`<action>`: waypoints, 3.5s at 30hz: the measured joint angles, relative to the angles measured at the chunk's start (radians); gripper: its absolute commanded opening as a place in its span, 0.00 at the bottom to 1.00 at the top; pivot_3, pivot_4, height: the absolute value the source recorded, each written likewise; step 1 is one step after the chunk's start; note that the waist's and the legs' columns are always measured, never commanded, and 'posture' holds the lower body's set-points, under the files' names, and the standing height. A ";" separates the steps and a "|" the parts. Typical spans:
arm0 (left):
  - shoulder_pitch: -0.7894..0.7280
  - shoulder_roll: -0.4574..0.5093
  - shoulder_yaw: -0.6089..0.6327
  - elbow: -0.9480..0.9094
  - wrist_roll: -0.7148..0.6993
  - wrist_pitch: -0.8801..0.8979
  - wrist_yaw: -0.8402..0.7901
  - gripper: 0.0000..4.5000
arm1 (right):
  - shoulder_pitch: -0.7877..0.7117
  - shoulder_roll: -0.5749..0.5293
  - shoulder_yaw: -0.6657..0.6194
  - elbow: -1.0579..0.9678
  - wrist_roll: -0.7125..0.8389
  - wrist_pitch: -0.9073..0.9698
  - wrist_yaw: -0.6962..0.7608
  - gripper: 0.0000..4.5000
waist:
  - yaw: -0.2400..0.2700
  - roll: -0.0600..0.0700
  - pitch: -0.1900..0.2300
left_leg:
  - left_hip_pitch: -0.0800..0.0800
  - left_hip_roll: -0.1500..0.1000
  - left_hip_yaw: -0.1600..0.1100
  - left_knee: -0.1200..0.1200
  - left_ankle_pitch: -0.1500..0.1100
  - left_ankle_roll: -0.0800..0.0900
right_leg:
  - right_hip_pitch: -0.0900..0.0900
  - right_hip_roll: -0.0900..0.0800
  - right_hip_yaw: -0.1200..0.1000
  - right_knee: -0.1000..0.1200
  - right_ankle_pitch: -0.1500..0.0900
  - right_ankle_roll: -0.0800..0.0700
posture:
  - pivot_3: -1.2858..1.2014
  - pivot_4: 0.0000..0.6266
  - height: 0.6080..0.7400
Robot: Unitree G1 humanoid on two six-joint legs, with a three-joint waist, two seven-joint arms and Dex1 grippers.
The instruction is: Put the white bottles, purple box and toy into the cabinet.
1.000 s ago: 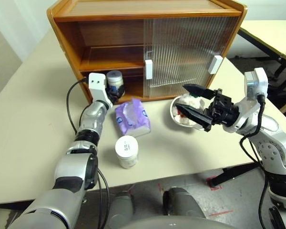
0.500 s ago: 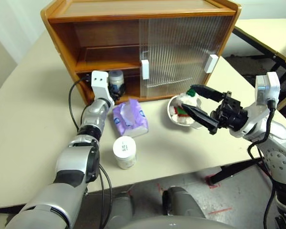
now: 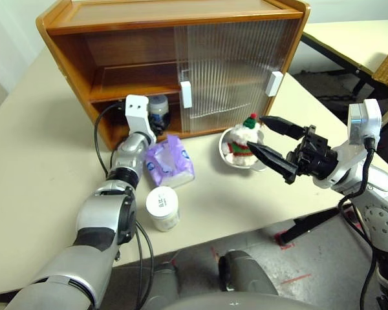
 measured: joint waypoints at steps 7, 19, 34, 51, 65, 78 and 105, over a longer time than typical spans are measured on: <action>0.002 0.001 0.000 0.000 0.005 -0.006 0.002 0.69 | -0.005 -0.006 0.000 0.002 0.000 0.000 0.003 1.00 | 0.001 0.000 0.000 | 0.000 0.000 0.000 0.000 0.000 0.000 | 0.000 0.000 0.000 0.000 0.000 0.000 | 0.46 0.00 1.00; 0.005 0.001 0.022 -0.007 -0.006 -0.016 -0.054 1.00 | -0.027 -0.006 0.002 0.011 0.000 0.000 0.017 1.00 | 0.002 0.000 0.000 | 0.000 0.000 0.000 0.000 0.000 0.000 | 0.000 0.000 0.000 0.000 0.000 0.000 | 0.47 0.00 1.00; 0.137 0.046 0.051 -0.251 -0.075 0.054 -0.226 1.00 | -0.065 -0.005 0.004 0.055 -0.001 0.000 0.054 1.00 | 0.013 0.000 0.000 | 0.001 0.001 0.000 0.001 0.000 0.001 | 0.000 0.000 0.001 0.003 0.001 0.000 | 0.48 0.00 1.00; 0.372 0.041 0.031 -0.674 -0.103 0.257 -0.225 1.00 | -0.078 0.005 0.008 0.076 -0.003 0.000 0.067 1.00 | 0.031 0.000 -0.001 | 0.003 0.001 0.001 0.002 0.001 0.001 | 0.000 -0.001 0.003 0.006 0.001 -0.001 | 0.49 0.00 1.00; 0.416 -0.015 0.065 -0.706 -0.103 0.225 -0.025 0.01 | -0.080 0.009 0.011 0.082 -0.004 0.000 0.072 1.00 | 0.053 0.000 -0.001 | 0.003 0.000 0.002 0.003 0.001 0.001 | 0.001 -0.001 0.004 0.006 0.002 -0.001 | 0.49 0.00 1.00; 0.283 -0.080 0.055 -0.494 -0.045 0.118 0.160 0.01 | -0.080 0.007 0.011 0.080 -0.003 0.000 0.070 1.00 | 0.057 -0.001 -0.002 | 0.003 -0.001 0.003 0.003 0.001 0.001 | 0.001 0.000 0.004 0.005 0.002 -0.001 | 0.48 0.00 1.00; 0.045 -0.050 0.056 -0.063 -0.002 -0.017 0.238 0.01 | -0.061 -0.004 0.007 0.040 0.000 0.011 0.041 1.00 | 0.044 -0.001 -0.002 | 0.002 -0.002 0.009 0.003 0.000 0.000 | 0.000 0.001 0.003 0.004 0.002 -0.001 | 0.46 0.00 1.00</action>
